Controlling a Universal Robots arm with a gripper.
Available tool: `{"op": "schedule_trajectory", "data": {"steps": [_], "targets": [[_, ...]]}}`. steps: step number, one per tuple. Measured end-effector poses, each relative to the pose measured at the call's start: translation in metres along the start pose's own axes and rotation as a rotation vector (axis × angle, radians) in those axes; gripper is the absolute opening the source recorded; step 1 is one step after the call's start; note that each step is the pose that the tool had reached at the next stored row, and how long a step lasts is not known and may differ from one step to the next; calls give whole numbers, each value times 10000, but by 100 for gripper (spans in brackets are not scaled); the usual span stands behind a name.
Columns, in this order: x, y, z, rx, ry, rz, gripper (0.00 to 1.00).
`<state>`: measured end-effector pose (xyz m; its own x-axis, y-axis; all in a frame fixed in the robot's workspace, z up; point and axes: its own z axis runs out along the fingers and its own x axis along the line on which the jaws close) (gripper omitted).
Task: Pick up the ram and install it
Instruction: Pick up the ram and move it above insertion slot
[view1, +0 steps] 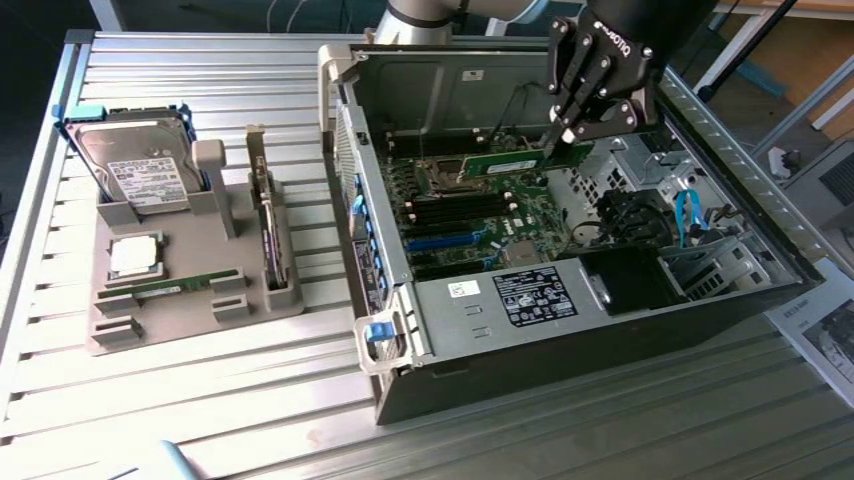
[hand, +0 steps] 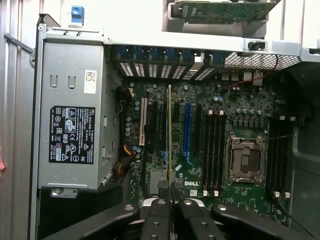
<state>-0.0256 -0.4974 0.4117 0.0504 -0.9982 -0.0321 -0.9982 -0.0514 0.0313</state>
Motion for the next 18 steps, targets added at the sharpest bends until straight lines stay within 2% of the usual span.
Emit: {"op": "schedule_trajectory", "data": {"steps": [7,18], "targets": [[-43,-3,3,0,1,-1,12],[-273,-15,31,0,1,0,12]]}}
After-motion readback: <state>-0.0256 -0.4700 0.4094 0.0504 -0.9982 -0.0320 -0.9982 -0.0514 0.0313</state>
